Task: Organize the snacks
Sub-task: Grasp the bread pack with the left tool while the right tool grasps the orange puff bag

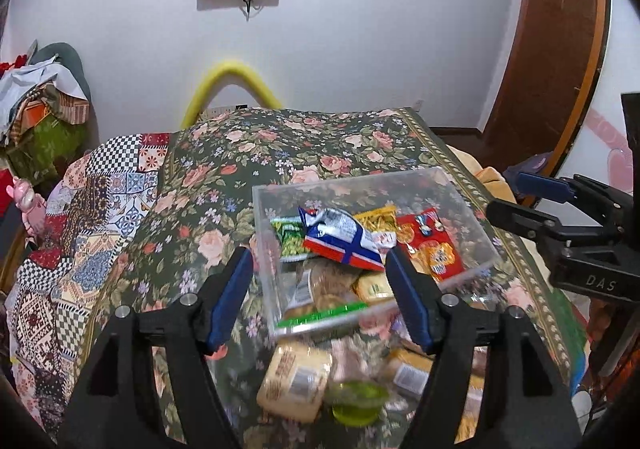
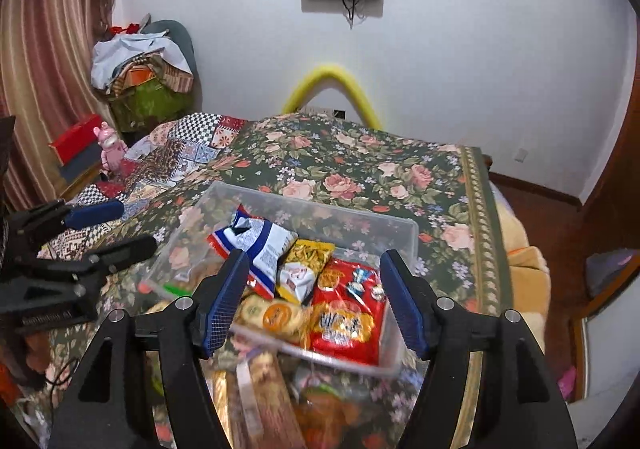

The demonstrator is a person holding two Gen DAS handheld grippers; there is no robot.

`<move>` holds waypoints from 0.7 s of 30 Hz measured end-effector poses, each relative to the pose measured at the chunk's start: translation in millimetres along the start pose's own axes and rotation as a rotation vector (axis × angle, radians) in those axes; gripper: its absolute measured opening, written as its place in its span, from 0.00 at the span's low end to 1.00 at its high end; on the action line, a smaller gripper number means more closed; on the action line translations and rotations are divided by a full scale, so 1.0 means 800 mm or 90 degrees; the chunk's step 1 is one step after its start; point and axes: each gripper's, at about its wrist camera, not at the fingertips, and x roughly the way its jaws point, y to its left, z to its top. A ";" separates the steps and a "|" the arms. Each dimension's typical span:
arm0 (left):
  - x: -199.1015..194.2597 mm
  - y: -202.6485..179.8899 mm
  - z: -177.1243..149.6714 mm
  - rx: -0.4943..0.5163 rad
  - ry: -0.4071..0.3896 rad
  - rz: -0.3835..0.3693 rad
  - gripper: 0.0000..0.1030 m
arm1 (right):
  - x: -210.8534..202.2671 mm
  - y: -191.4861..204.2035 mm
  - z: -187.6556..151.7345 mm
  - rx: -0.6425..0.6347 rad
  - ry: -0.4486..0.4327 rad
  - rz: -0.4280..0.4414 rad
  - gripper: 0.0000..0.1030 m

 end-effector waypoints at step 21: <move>0.037 0.056 -0.123 -0.025 0.147 0.025 0.69 | 0.026 -0.036 -0.107 0.053 0.107 -0.036 0.71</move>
